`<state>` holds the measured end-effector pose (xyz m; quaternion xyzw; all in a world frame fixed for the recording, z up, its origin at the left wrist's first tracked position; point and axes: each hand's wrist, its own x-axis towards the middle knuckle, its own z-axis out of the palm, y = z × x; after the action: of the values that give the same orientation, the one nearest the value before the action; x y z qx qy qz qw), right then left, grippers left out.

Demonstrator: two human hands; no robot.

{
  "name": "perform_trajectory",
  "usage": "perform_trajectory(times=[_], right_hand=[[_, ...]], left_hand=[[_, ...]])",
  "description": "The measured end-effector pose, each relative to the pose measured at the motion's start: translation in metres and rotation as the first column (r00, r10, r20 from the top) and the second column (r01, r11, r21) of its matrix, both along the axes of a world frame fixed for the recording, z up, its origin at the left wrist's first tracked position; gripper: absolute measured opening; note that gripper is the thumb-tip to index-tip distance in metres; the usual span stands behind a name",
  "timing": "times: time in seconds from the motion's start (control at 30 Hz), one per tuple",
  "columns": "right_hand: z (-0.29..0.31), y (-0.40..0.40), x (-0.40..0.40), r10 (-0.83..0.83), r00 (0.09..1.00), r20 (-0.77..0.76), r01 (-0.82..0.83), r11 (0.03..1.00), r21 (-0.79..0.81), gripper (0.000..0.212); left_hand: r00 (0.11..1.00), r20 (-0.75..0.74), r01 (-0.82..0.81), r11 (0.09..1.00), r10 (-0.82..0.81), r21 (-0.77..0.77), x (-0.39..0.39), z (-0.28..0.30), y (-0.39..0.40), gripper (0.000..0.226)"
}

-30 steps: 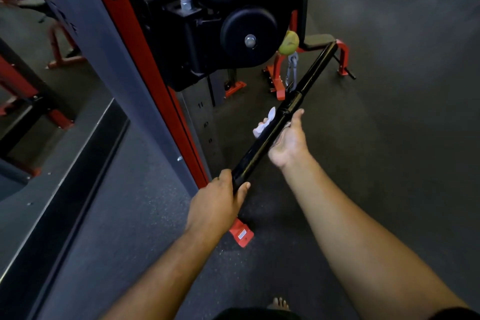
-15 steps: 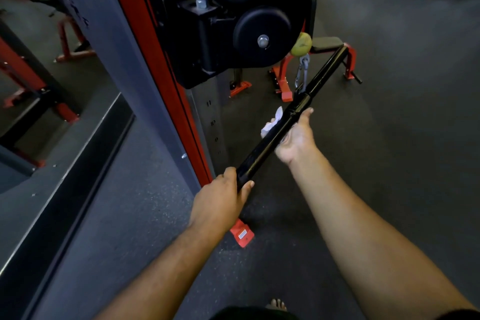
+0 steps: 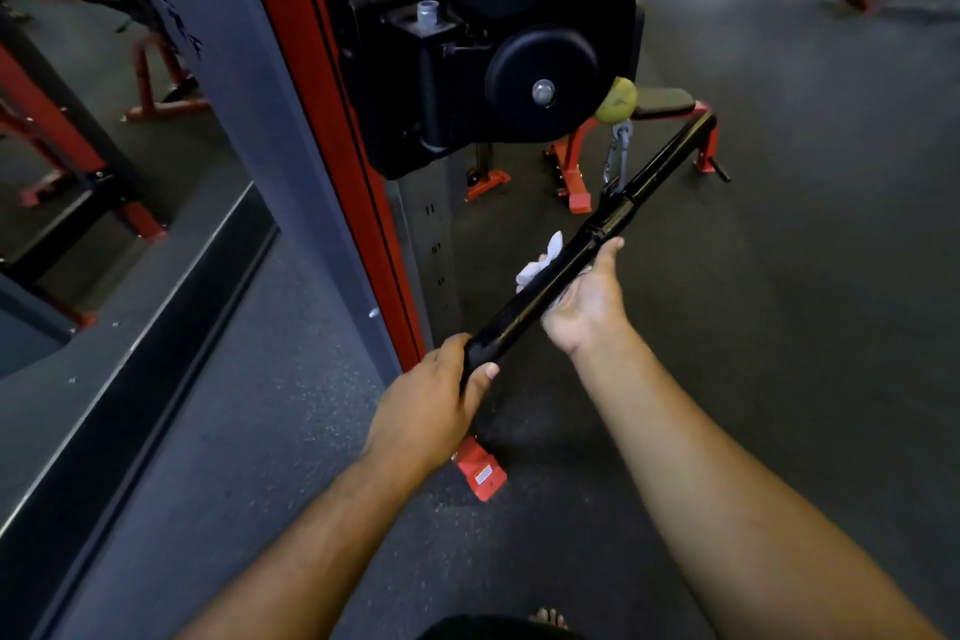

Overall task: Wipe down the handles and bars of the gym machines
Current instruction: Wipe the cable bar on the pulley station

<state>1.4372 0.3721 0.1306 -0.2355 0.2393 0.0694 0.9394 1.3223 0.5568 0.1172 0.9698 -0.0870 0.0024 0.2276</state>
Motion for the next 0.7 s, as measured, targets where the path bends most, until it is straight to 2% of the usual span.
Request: perform_trajectory(times=[0.13,0.27,0.37,0.43,0.53,0.6,0.7], right_hand=[[-0.005,0.019,-0.020,0.009,0.999,0.048,-0.007,0.999,-0.038,0.088],[-0.011,0.056,-0.064,0.162,0.987,0.014,-0.155,0.964,-0.215,0.085],[-0.007,0.070,-0.087,0.269,0.962,-0.036,-0.271,0.945,-0.181,0.085],[0.000,0.064,-0.077,0.239,0.971,-0.034,-0.241,0.963,-0.123,0.092],[0.004,0.044,-0.047,0.078,0.996,-0.038,-0.079,0.997,-0.009,0.093],[0.004,0.038,-0.036,0.012,0.999,-0.040,-0.012,1.000,-0.011,0.092],[0.006,0.055,-0.055,0.102,0.995,-0.002,-0.101,0.987,-0.122,0.091]], left_hand=[[0.999,-0.024,-0.035,0.998,0.034,-0.049,-0.008,-0.004,0.008,0.062],[0.997,0.006,-0.072,0.997,0.072,-0.027,-0.011,-0.005,0.010,0.051],[0.995,-0.005,-0.104,0.994,0.104,-0.029,-0.012,-0.004,0.010,0.051],[0.994,-0.011,-0.113,0.994,0.113,-0.010,-0.013,-0.002,0.009,0.050],[0.992,-0.018,-0.126,0.992,0.126,0.011,-0.014,-0.003,0.010,0.052],[0.991,-0.021,-0.135,0.991,0.135,0.008,-0.014,-0.001,0.008,0.057],[0.989,-0.015,-0.144,0.990,0.144,0.005,-0.012,0.004,0.005,0.072]])
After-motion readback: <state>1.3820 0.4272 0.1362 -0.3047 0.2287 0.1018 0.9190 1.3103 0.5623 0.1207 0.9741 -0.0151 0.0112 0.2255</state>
